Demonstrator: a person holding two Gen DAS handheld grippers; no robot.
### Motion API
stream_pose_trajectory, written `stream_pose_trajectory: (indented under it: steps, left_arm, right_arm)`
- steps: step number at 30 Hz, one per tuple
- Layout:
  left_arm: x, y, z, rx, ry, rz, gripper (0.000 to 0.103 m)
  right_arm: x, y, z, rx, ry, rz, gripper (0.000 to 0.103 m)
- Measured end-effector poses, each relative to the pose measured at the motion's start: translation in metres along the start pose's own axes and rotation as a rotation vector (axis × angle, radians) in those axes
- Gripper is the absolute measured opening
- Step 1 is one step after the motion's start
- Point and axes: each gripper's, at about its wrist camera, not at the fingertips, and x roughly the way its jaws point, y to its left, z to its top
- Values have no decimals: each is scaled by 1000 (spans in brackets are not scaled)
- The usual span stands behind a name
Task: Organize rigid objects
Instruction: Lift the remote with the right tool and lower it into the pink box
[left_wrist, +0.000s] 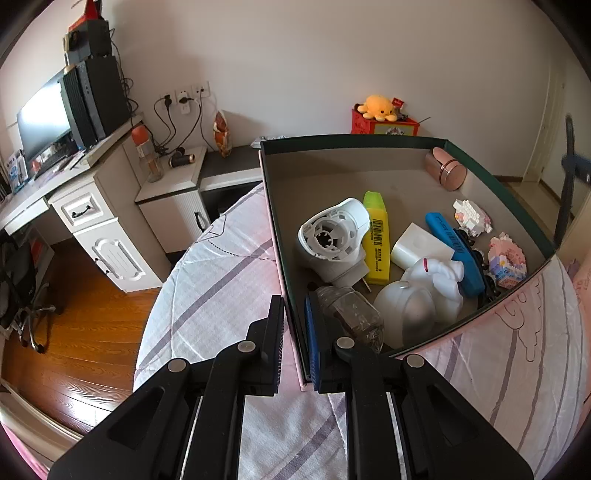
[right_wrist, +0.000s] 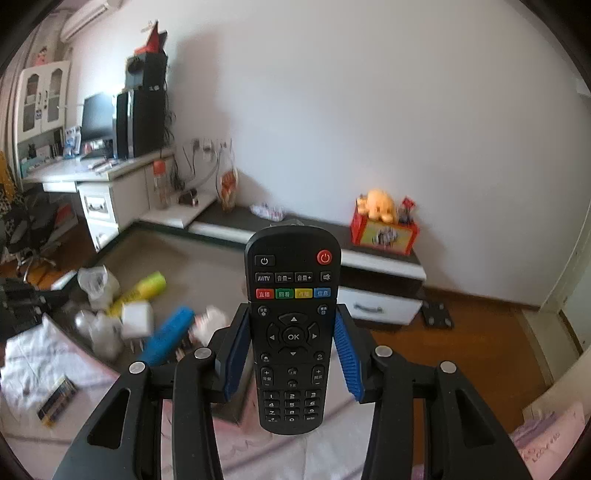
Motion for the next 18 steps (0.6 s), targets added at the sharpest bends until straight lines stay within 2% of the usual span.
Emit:
stream_pose_trajectory:
  steps: [5, 8, 11, 15, 18]
  left_arm:
    - [0, -1, 0, -3, -3, -1, 12]
    - [0, -2, 0, -1, -2, 2, 12]
    - [0, -1, -1, -3, -5, 3, 12]
    - [-1, -1, -1, -6, -6, 1, 12]
    - [-1, -1, -1, -7, -6, 3, 12]
  right_arm:
    - [-7, 22, 25, -33, -61, 33, 45]
    - [-4, 39, 35, -58, -68, 70, 45]
    - [6, 58, 37, -75, -44, 126, 45]
    - [34, 79, 28, -83, 43, 212, 45]
    - [53, 90, 16, -84, 92, 230, 45]
